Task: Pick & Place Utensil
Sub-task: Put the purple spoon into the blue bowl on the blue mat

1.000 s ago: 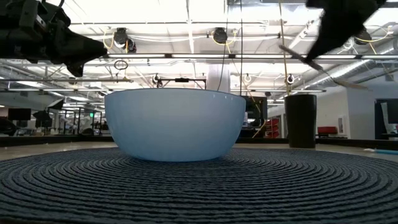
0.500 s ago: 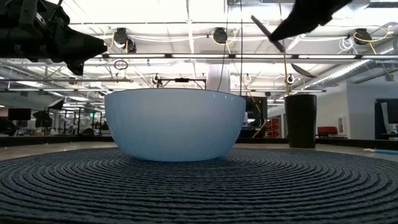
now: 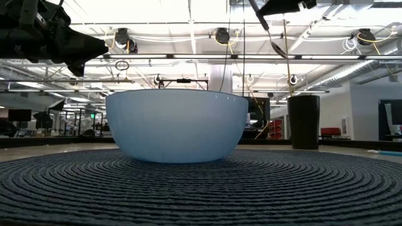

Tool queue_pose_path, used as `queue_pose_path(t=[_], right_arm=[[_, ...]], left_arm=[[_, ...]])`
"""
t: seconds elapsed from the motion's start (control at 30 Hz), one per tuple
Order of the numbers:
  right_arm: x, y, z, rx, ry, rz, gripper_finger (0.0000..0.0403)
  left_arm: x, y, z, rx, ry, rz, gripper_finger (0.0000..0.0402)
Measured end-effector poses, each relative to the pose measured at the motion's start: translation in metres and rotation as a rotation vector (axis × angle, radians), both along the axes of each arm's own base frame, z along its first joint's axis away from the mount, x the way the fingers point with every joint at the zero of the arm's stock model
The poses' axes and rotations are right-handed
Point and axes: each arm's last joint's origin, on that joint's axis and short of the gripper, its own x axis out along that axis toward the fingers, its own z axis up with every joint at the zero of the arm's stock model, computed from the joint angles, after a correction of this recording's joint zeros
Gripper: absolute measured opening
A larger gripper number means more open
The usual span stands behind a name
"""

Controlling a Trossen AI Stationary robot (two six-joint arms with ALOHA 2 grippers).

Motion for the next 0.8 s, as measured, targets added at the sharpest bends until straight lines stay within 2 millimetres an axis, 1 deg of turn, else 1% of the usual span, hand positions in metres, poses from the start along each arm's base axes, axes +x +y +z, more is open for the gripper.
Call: queue_pose_path(t=[0.1,0.23,0.43,0.8], right_arm=[[0.004,0.002,0.004,-0.015,-0.039,0.014,0.0042],[0.013,0.007,0.004,-0.029,-0.070,0.029,0.0043],[0.031,0.017,-0.004,-0.007,-0.125,0.137,0.0043],[0.052,0.025,-0.018,0.032,-0.179,0.250,0.0043]], left_arm=[[0.000,0.000,0.000,0.001,0.000,0.000,0.0093],[0.000,0.000,0.000,0.001,0.001,0.000,0.0093],[0.000,0.000,0.000,0.003,0.001,0.001,0.0093],[0.000,0.000,0.000,-0.010,-0.001,-0.001,0.0093]])
